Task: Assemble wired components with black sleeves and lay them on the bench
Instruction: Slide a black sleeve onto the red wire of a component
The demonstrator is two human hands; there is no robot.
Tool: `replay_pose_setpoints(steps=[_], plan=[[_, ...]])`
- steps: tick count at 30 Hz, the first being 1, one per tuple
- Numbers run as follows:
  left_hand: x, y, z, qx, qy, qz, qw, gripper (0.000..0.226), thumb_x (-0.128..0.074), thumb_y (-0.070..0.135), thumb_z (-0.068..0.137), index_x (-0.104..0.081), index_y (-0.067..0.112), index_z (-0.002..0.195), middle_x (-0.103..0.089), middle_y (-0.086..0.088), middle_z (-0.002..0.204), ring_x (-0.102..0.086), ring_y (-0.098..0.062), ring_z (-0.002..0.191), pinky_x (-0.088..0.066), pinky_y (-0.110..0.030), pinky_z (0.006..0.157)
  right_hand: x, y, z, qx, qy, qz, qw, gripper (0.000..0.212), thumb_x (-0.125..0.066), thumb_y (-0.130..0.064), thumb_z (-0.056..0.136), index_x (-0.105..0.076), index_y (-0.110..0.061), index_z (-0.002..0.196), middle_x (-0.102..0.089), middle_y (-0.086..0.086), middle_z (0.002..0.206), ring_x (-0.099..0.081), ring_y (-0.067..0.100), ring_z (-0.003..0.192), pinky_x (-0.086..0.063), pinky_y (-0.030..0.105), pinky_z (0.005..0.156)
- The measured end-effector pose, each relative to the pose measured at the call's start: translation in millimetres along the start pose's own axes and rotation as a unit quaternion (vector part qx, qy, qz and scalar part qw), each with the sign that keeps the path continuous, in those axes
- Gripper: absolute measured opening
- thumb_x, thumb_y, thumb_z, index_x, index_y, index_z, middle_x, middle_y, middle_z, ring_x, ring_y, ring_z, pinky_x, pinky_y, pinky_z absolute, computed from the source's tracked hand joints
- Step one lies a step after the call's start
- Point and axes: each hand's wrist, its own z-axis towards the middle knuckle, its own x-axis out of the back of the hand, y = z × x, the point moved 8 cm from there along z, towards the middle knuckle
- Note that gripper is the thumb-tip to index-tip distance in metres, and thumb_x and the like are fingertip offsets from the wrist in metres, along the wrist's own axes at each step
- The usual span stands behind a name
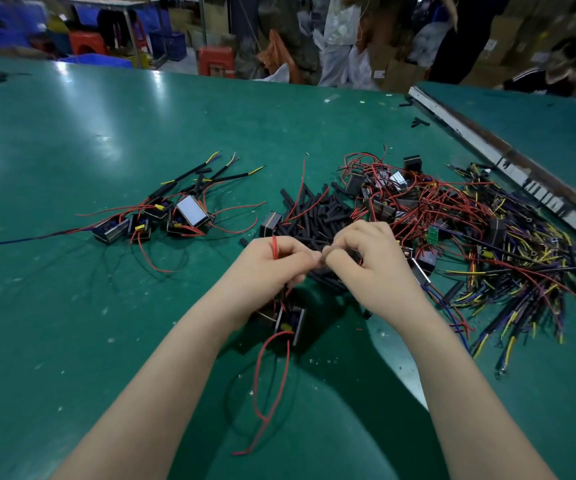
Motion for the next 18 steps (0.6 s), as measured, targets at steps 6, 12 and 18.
replay_pose_setpoints(steps=[6,12,18], plan=[[2,-4,1,0.024,0.020,-0.061,0.998,0.027,-0.057,0.008,0.089,-0.062,0.015,0.064,-0.039,0.010,0.043,-0.032,-0.003,0.040,-0.027,-0.012,0.040,1,6,-2,-0.062,-0.061,0.200,0.976,0.024,-0.060,-0.037,0.089,-0.072,-0.027,0.071,-0.068,0.004,0.090,-0.062,0.011,0.088,-0.045,0.027,0.087],[0,-14,1,0.091,-0.008,-0.176,0.980,0.035,-0.054,0.014,0.089,-0.069,0.016,0.058,-0.033,0.012,0.044,-0.030,-0.003,0.040,-0.026,-0.013,0.038,15,-1,-5,0.041,-0.071,0.212,0.974,0.022,-0.055,-0.014,0.095,-0.067,-0.032,0.100,-0.071,-0.012,0.092,-0.064,0.000,0.089,-0.049,0.017,0.085],[-10,-17,-2,0.144,-0.059,-0.257,0.954,0.014,-0.056,0.022,0.069,-0.060,0.017,0.057,-0.028,0.014,0.041,-0.026,0.000,0.035,-0.021,-0.012,0.035,15,-15,-5,0.133,-0.019,0.175,0.975,0.018,-0.071,-0.008,0.081,-0.070,-0.019,0.096,-0.066,-0.005,0.092,-0.061,-0.001,0.086,-0.042,0.013,0.080]])
